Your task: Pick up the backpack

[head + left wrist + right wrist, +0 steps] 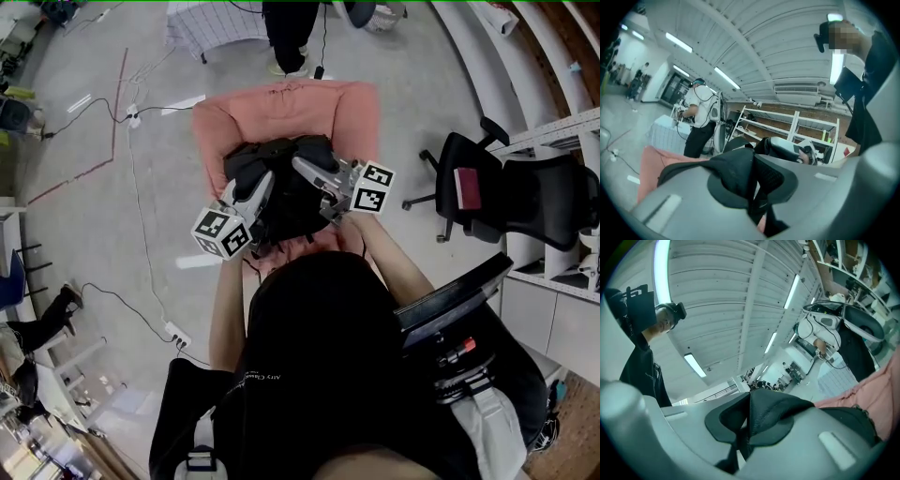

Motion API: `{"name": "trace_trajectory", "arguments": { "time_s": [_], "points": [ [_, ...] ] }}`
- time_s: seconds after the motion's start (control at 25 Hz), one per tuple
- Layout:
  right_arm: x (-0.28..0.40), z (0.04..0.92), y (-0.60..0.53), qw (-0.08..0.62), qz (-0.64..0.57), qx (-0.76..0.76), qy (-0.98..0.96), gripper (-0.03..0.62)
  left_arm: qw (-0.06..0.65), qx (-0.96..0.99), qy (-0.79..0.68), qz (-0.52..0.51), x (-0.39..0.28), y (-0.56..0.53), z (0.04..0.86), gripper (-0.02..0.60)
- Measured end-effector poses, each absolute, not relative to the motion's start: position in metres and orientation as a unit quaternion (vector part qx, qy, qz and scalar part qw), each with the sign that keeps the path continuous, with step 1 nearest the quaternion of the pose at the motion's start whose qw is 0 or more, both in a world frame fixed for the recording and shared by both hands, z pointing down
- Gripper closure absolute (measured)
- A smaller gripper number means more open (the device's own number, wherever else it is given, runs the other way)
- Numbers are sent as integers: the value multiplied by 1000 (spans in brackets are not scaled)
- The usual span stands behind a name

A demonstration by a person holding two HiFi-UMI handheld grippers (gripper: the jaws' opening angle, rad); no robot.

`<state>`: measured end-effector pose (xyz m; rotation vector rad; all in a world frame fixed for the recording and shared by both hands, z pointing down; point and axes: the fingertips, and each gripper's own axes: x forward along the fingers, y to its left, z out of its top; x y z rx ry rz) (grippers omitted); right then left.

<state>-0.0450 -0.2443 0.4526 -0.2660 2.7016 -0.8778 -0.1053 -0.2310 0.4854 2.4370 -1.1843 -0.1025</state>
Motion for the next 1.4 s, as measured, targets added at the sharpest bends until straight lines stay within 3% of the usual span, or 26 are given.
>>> {"name": "trace_trajectory", "arguments": {
  "time_s": [0.72, 1.4],
  "points": [
    [-51, 157, -244, 202, 16, -93, 975, 562, -85, 862, -495, -64, -114, -250, 185, 554],
    [-56, 162, -256, 197, 22, -112, 974, 560, -56, 850, -515, -91, -121, -269, 181, 552]
  ]
}}
